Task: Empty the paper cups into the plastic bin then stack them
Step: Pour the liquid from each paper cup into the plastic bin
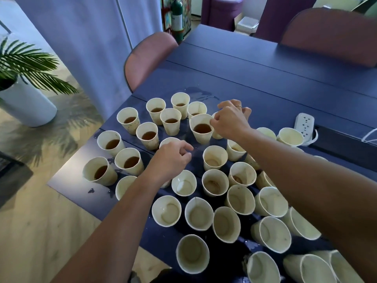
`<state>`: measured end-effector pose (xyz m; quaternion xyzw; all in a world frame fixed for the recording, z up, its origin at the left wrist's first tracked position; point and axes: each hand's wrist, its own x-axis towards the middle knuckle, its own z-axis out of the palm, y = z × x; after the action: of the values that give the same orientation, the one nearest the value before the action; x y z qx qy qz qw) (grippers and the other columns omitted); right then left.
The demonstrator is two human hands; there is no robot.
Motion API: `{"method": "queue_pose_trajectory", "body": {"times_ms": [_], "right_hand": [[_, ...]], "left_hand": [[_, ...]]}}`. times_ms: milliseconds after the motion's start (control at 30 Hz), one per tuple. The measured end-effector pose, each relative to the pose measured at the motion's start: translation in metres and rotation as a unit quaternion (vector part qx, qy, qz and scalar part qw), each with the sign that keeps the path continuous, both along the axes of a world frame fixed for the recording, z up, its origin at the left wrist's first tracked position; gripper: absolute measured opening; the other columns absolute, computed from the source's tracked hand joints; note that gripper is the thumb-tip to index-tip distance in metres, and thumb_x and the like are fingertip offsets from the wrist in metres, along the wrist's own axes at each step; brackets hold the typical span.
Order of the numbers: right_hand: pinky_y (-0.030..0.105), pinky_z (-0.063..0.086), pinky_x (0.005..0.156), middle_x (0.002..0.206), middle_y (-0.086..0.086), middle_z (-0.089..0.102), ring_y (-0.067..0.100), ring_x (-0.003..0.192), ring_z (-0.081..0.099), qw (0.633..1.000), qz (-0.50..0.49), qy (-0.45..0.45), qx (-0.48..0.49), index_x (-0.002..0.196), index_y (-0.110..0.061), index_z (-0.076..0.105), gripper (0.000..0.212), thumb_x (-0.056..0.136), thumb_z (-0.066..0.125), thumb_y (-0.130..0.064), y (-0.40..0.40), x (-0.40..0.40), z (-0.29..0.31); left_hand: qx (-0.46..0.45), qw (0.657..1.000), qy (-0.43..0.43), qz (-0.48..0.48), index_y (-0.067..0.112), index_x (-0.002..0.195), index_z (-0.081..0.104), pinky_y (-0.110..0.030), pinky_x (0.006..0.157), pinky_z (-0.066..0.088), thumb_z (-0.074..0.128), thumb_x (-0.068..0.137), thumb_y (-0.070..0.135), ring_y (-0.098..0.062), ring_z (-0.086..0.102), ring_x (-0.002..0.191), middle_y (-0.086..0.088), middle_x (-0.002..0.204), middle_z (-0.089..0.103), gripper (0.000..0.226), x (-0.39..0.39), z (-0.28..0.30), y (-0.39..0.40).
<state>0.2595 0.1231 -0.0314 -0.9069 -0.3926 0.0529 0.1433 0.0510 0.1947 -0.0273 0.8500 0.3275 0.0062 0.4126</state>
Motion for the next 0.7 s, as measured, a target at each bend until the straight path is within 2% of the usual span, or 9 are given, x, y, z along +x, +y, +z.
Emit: {"method": "queue_pose_trajectory", "body": {"times_ms": [100,167,267,300,367,433,500,600,700], "right_hand": [[0.041,0.019,0.090,0.110,-0.005,0.062,0.017,0.117,0.041,0.999,-0.010,0.005,0.041,0.072,-0.016,0.076,0.034,0.094,0.054,-0.028,-0.017,-0.009,0.024],[0.042,0.024,0.089,0.082,-0.001,0.065,0.021,0.098,0.053,0.999,-0.014,0.007,0.049,0.062,-0.015,0.070,0.040,0.093,0.050,-0.031,-0.031,-0.016,0.044],[0.042,0.030,0.086,0.056,0.001,0.051,0.017,0.065,0.049,0.998,-0.018,0.025,0.061,0.053,-0.013,0.056,0.044,0.093,0.050,-0.031,-0.060,-0.027,0.075],[0.041,0.031,0.085,0.055,0.002,0.049,0.016,0.062,0.046,0.997,-0.017,0.029,0.069,0.052,-0.013,0.053,0.044,0.093,0.051,-0.030,-0.071,-0.030,0.084],[0.039,0.032,0.082,0.060,0.009,0.059,0.019,0.063,0.050,0.996,-0.016,0.027,0.087,0.059,-0.006,0.060,0.040,0.090,0.052,-0.029,-0.096,-0.036,0.100],[0.038,0.033,0.080,0.068,0.009,0.067,0.024,0.070,0.057,0.995,-0.023,0.025,0.094,0.068,-0.004,0.068,0.036,0.088,0.052,-0.030,-0.121,-0.040,0.114],[0.038,0.043,0.079,0.068,0.007,0.069,0.025,0.070,0.059,0.994,-0.034,0.034,0.098,0.069,-0.004,0.069,0.036,0.087,0.053,-0.031,-0.146,-0.043,0.124],[0.044,0.056,0.076,0.062,0.005,0.068,0.024,0.062,0.061,0.990,-0.052,0.042,0.124,0.069,-0.006,0.071,0.038,0.084,0.054,-0.035,-0.188,-0.046,0.138],[0.038,0.054,0.063,0.052,0.000,0.059,0.017,0.052,0.053,0.986,-0.082,0.038,0.142,0.057,-0.013,0.065,0.039,0.087,0.057,-0.035,-0.232,-0.048,0.148]], "left_hand": [[0.001,0.999,-0.010,0.039,0.026,0.123,0.064,-0.029,0.087,0.052,0.060,0.100,0.024,-0.011,0.062,0.099,0.010,0.103,0.064,0.024,0.000,0.002,-0.019],[-0.002,0.997,-0.026,0.072,0.027,0.134,0.057,-0.031,0.091,0.049,0.063,0.098,0.029,-0.013,0.059,0.109,0.007,0.119,0.062,0.036,0.001,0.009,-0.034],[-0.045,0.994,-0.035,0.091,0.030,0.145,0.043,-0.033,0.094,0.046,0.070,0.091,0.042,-0.013,0.057,0.108,0.006,0.120,0.061,0.061,0.005,0.023,-0.060],[-0.062,0.994,-0.030,0.090,0.031,0.145,0.039,-0.037,0.096,0.048,0.072,0.088,0.047,-0.015,0.060,0.105,0.008,0.111,0.064,0.068,0.007,0.028,-0.070],[-0.083,0.992,-0.027,0.090,0.035,0.142,0.035,-0.046,0.098,0.051,0.076,0.081,0.053,-0.018,0.065,0.100,0.008,0.095,0.065,0.076,0.012,0.037,-0.093],[-0.089,0.991,-0.040,0.088,0.037,0.138,0.036,-0.046,0.097,0.051,0.080,0.078,0.053,-0.017,0.067,0.097,0.011,0.090,0.063,0.076,0.016,0.045,-0.116],[-0.092,0.990,-0.066,0.085,0.035,0.135,0.037,-0.045,0.095,0.052,0.082,0.076,0.051,-0.016,0.068,0.094,0.014,0.087,0.066,0.076,0.021,0.050,-0.138],[-0.098,0.987,-0.104,0.067,0.029,0.135,0.043,-0.041,0.090,0.055,0.085,0.074,0.046,-0.014,0.069,0.093,0.010,0.093,0.071,0.076,0.030,0.056,-0.171],[-0.082,0.987,-0.126,0.048,0.030,0.122,0.051,-0.033,0.079,0.054,0.086,0.072,0.045,-0.012,0.069,0.091,0.008,0.101,0.072,0.063,0.040,0.063,-0.203]]}}
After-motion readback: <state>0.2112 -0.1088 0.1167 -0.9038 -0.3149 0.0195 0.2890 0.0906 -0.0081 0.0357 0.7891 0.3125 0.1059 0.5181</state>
